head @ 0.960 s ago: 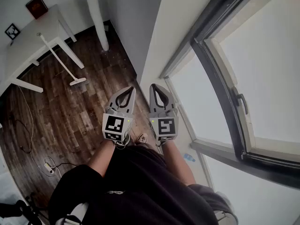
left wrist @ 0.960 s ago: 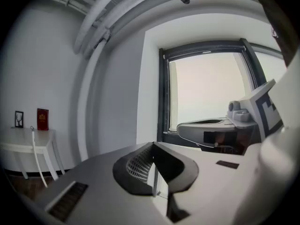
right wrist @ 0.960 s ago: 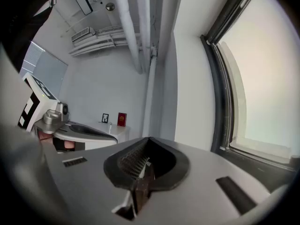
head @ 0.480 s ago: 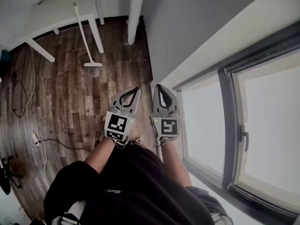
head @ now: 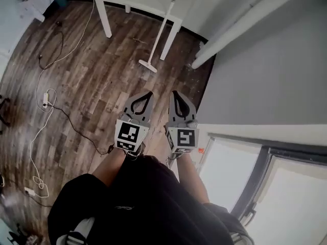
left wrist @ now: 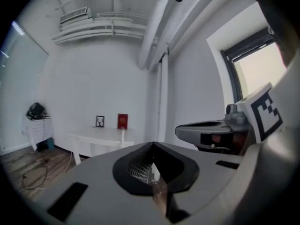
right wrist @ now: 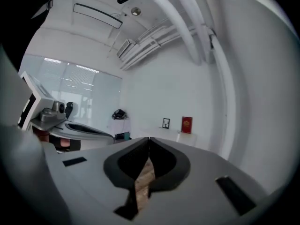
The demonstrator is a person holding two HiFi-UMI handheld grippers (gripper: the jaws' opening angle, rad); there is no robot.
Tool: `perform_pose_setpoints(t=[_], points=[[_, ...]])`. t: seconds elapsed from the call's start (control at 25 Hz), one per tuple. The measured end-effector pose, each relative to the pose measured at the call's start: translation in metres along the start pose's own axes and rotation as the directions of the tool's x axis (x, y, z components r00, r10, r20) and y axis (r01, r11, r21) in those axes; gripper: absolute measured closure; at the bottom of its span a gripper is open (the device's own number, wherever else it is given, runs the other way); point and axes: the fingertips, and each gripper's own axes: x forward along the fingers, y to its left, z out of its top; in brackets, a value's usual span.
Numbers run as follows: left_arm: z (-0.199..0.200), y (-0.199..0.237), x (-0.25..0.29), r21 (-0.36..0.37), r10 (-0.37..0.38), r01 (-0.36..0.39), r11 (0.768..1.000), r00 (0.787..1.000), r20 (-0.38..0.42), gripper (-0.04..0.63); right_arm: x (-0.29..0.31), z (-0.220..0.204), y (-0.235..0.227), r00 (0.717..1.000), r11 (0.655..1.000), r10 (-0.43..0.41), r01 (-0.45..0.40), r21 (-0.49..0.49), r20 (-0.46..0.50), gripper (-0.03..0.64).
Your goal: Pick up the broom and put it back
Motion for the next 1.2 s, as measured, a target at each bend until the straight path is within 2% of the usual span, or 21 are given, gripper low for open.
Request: perform_pose_setpoints(t=[0.12, 0.24, 0.4, 0.56, 0.84, 0.96, 1.12, 1.2], points=[[-0.007, 0.062, -0.017, -0.026, 0.124, -0.124, 0.992, 0.992, -0.004, 0.595, 0.055, 0.003, 0.048, 0.991, 0.991, 0.130, -0.130, -0.005, 0.013, 0.595], [-0.011, 0.120, -0.036, -0.058, 0.223, -0.224, 0.973, 0.975, -0.013, 0.595, 0.097, 0.011, 0.099, 0.968, 0.969, 0.248, -0.248, -0.005, 0.024, 0.595], [-0.007, 0.184, -0.053, -0.071, 0.315, -0.315, 0.947, 0.949, -0.009, 0.595, 0.136, 0.013, 0.145, 0.941, 0.940, 0.339, -0.340, -0.024, -0.014, 0.595], [-0.002, 0.213, -0.048, -0.080, 0.330, -0.329, 0.941, 0.944, -0.003, 0.595, 0.165, 0.015, 0.152, 0.936, 0.934, 0.352, -0.353, -0.051, -0.029, 0.595], [-0.005, 0.229, -0.018, -0.104, 0.327, -0.328, 0.939, 0.944, -0.027, 0.595, 0.207, 0.014, 0.144, 0.925, 0.924, 0.378, -0.379, -0.057, -0.024, 0.595], [-0.009, 0.242, 0.003, -0.121, 0.341, -0.345, 0.931, 0.939, -0.048, 0.595, 0.231, 0.006, 0.141, 0.911, 0.910, 0.411, -0.412, -0.049, -0.033, 0.595], [-0.012, 0.268, 0.040, -0.127, 0.366, -0.370, 0.920, 0.929, -0.056, 0.595, 0.277, -0.013, 0.121, 0.901, 0.901, 0.433, -0.433, 0.010, -0.038, 0.595], [-0.010, 0.280, 0.067, -0.128, 0.374, -0.378, 0.917, 0.926, -0.055, 0.595, 0.303, -0.010, 0.105, 0.898, 0.898, 0.440, -0.439, 0.036, -0.025, 0.595]])
